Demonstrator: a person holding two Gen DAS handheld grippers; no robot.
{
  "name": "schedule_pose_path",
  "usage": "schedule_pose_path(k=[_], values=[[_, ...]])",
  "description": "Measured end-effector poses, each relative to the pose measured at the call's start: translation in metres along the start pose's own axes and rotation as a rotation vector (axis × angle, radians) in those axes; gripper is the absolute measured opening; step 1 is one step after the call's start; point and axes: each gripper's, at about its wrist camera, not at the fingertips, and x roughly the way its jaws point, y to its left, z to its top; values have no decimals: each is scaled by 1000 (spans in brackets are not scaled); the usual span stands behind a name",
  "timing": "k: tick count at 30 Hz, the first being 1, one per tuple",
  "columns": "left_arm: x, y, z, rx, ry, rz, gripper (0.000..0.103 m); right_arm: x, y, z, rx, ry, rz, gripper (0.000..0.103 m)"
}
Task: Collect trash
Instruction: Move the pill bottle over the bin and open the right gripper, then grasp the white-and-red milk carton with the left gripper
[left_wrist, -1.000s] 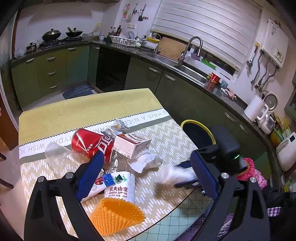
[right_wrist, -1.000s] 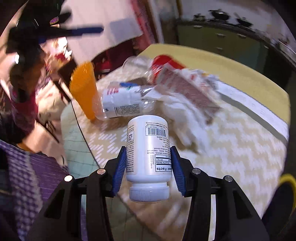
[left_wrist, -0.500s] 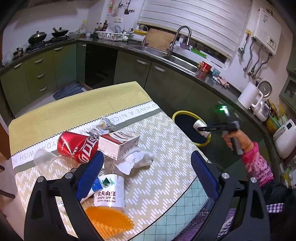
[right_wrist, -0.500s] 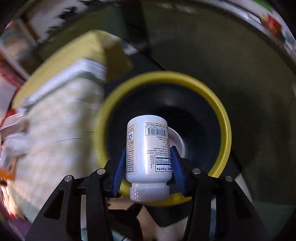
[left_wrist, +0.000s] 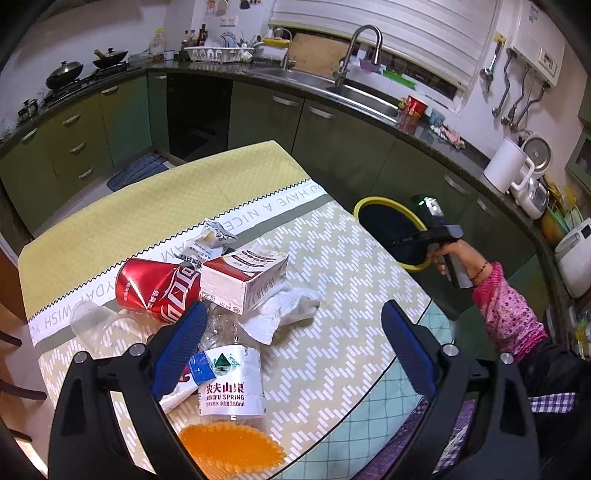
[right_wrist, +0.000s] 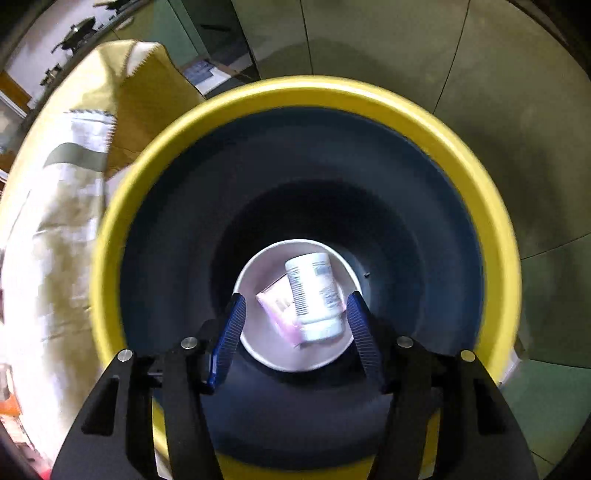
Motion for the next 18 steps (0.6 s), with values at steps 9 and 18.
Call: schedule_pose_path(k=[9,18], values=[[29,2,20,110,101,-6,90,-74,20,-41,-38,-144,97,58],[64,16,31,213,181,39,90,-103,50,-88,-74,-205,190,59]])
